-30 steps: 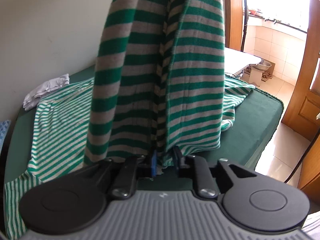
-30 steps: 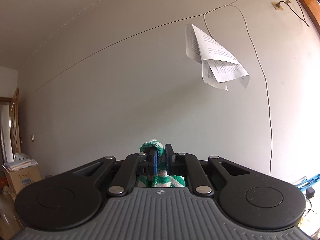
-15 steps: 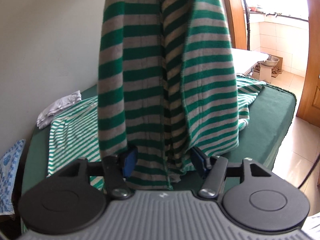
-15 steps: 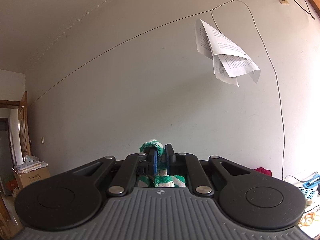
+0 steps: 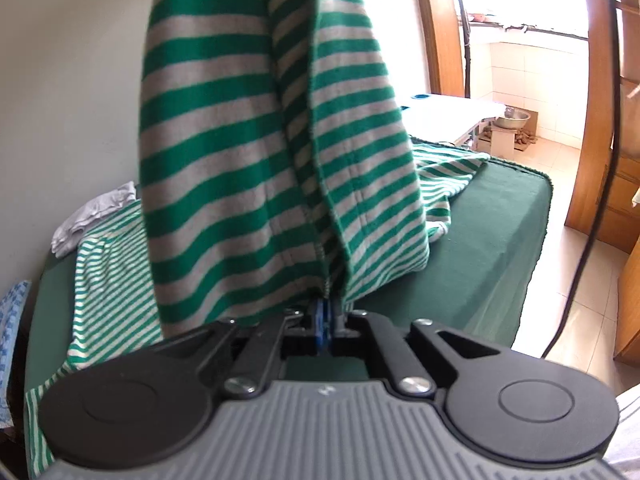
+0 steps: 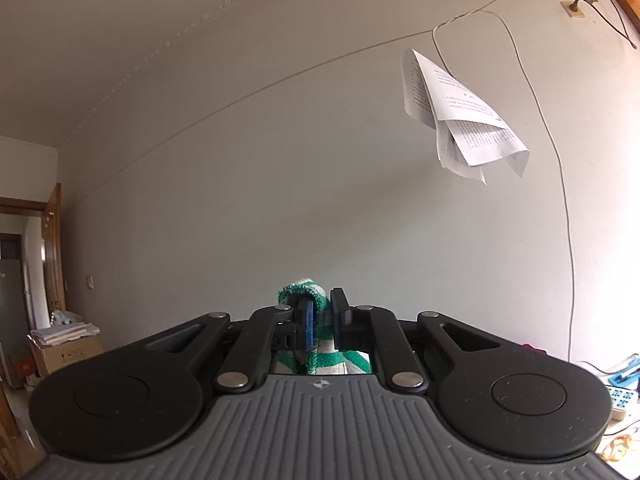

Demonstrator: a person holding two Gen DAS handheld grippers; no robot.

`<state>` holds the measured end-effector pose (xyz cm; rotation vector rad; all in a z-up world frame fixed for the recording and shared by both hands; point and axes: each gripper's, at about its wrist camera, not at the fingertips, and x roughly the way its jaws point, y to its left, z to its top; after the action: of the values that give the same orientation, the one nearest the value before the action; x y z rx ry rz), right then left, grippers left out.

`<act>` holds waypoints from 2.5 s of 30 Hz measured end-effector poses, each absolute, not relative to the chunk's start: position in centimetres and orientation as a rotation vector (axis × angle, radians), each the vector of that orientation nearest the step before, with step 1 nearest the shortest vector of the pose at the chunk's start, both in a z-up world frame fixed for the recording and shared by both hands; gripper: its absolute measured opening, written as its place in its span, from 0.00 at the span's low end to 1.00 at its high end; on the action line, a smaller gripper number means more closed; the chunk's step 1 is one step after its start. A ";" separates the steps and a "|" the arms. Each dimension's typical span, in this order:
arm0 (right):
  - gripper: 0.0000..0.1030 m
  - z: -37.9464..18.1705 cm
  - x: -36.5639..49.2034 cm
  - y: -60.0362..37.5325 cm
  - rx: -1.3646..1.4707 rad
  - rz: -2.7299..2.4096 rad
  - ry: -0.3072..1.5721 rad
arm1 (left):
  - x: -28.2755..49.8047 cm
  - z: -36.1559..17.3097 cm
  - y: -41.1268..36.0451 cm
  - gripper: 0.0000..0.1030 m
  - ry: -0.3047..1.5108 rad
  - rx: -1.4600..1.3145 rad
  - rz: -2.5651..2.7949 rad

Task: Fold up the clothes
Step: 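Grasp the hanging shirt fabric with the left gripper while the right gripper holds, then lower the shirt toward the bed with both grippers holding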

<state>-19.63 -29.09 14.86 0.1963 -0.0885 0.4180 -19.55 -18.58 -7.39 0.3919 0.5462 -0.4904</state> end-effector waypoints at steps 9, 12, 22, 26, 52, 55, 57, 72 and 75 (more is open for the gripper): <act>0.09 14.1 -19.2 -28.7 0.191 0.403 -0.047 | -20.8 -6.7 -18.1 0.00 0.513 0.434 -0.496; 0.09 13.9 -19.4 -28.6 0.187 0.409 -0.046 | -21.6 -6.0 -18.3 0.02 0.488 0.452 -0.526; 0.10 14.0 -20.0 -29.0 0.186 0.430 -0.064 | -20.0 -5.7 -20.0 0.72 0.431 0.479 -0.421; 0.10 14.2 -20.3 -29.5 0.192 0.428 -0.082 | -19.6 -6.1 -20.0 0.05 0.460 0.469 -0.433; 0.14 14.3 -17.0 -29.4 0.244 0.389 0.016 | -16.1 -9.3 -18.3 0.23 0.562 0.461 -0.383; 0.08 13.9 -14.9 -31.4 0.393 0.483 0.026 | -15.4 -9.7 -18.1 0.04 0.596 0.432 -0.405; 0.08 13.6 -13.1 -31.6 0.370 0.421 0.053 | -15.1 -9.6 -17.9 0.04 0.614 0.409 -0.428; 0.11 5.3 9.0 -25.8 0.282 0.512 0.494 | -11.9 -11.0 -18.1 0.05 0.856 0.296 -0.447; 0.12 1.8 11.6 -22.9 0.230 0.519 0.594 | -12.1 -11.4 -18.1 0.06 0.895 0.263 -0.390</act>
<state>11.57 -22.92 1.76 0.2305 0.5936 0.5192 -12.06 -18.06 -11.36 0.2627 0.8950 -0.3900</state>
